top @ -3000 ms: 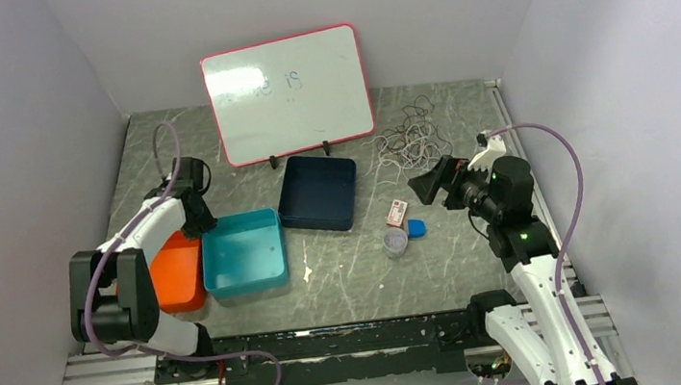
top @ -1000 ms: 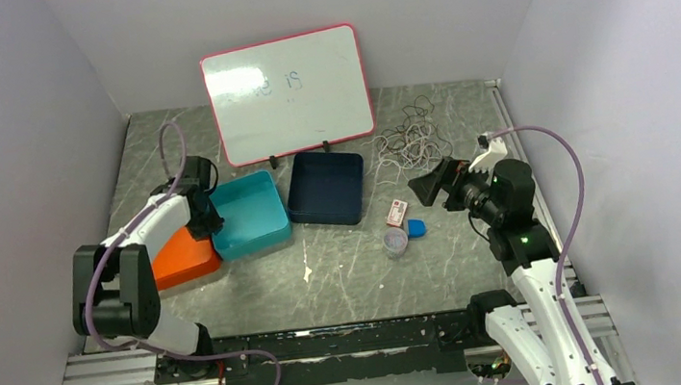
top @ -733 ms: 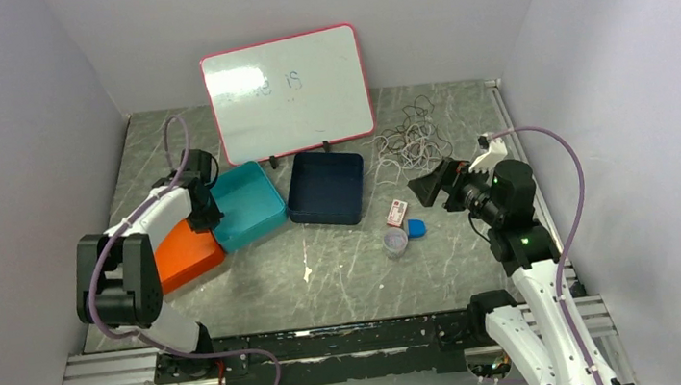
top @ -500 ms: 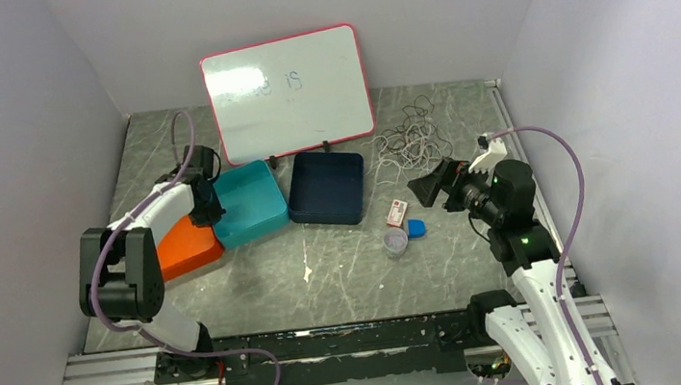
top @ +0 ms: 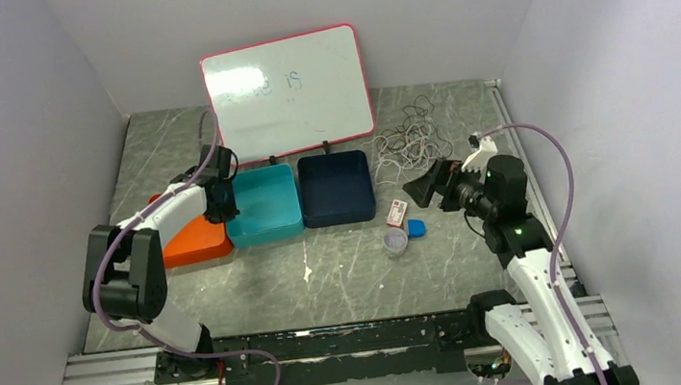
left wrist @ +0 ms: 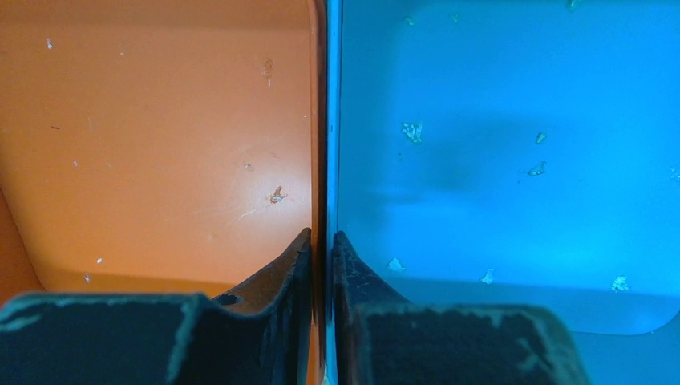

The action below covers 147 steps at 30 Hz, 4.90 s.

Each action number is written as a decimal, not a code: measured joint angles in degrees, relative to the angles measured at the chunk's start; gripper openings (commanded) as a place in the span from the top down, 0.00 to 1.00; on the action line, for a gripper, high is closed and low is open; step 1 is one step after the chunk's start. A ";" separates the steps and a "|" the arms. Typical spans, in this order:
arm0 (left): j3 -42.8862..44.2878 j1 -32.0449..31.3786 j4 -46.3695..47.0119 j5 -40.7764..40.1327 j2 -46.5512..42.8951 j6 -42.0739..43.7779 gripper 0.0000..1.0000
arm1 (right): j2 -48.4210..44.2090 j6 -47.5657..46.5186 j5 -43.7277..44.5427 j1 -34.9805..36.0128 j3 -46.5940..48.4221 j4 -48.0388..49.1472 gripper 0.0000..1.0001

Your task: Untangle the cables

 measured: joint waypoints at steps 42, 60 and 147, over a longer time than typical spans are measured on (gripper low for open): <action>0.13 -0.20 3.69 3.19 0.83 -0.11 0.77 | 59.60 -9.99 12.20 20.17 23.47 14.16 0.00; 4.90 -0.07 1.44 1.92 -0.37 -1.79 0.44 | 56.52 -15.32 16.15 20.26 27.04 10.14 0.00; -2.05 -14.95 16.63 29.27 -36.04 -2.45 0.06 | 13.77 -7.91 23.69 13.51 34.01 -18.84 1.00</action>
